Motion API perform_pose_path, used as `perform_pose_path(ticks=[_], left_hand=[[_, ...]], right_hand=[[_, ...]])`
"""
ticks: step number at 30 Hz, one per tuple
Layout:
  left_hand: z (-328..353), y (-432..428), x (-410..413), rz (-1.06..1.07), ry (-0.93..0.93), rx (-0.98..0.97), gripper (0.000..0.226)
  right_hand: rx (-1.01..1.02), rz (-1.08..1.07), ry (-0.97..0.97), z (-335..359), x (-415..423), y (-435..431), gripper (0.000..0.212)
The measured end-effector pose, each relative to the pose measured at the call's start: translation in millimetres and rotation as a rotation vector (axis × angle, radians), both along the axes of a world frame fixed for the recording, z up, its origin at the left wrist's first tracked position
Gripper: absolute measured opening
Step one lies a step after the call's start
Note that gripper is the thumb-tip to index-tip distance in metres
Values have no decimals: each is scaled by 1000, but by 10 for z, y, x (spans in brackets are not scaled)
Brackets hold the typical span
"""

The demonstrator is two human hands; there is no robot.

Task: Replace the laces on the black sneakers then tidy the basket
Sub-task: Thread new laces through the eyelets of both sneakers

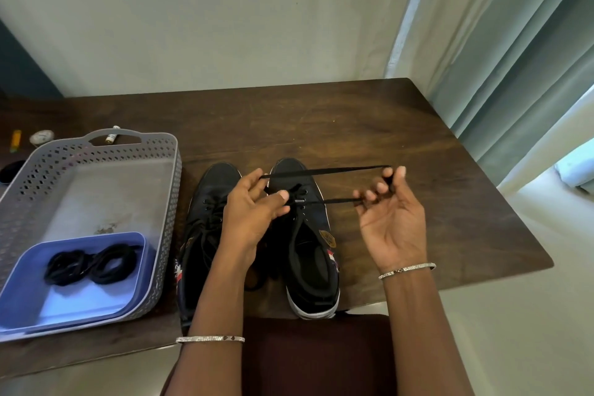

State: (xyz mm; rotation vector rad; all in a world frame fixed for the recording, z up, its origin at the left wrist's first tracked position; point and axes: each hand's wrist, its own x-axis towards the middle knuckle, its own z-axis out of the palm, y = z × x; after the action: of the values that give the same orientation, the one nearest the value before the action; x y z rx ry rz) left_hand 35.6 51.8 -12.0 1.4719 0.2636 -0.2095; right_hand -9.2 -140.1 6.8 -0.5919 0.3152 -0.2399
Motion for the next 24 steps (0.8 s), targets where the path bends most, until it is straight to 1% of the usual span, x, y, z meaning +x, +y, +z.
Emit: perform_pose_path(ticks=[2,3,8,10,12,13,14,16,18,19,21,23,24], left_hand=[[18,40,-10,-67,-53,216,73],[35,57,-22,-98,-78,294,71],[44,123,-25,-213,-108,364,69],[55,104,-24,-199,-167,477,62],[98,77,-38,-135,-266,708,50],[107,73,-40,-93,-316,797,45],[114,74,-42,-64,-364,840,44],[113,76,-33,-90,-487,830,46],[118,55,-23,-233,-617,742,47],[129,34,-27,-303,-659,685,42],[107,8,-10,-380,-696,626,26],[47,24,9,-381,-700,625,12],[27,37,11,-361,-696,628,11]], right_hand=[[4,-61,-20,-26,-5,-95,25],[-16,-87,-26,-36,-6,-131,24],[-124,-87,-24,-75,4,-136,24],[-188,-86,-12,-66,14,-98,25],[-301,-80,21,-55,12,-51,28],[-390,-65,41,-51,8,-20,29],[-503,-40,61,-45,6,19,30],[-778,33,68,-62,15,106,33],[-1037,129,-5,-103,35,197,35],[-1129,176,-50,-128,39,236,36],[-1232,241,-97,-171,47,285,38],[-1261,287,-107,-179,49,308,41],[-1266,305,-112,-167,44,315,42]])
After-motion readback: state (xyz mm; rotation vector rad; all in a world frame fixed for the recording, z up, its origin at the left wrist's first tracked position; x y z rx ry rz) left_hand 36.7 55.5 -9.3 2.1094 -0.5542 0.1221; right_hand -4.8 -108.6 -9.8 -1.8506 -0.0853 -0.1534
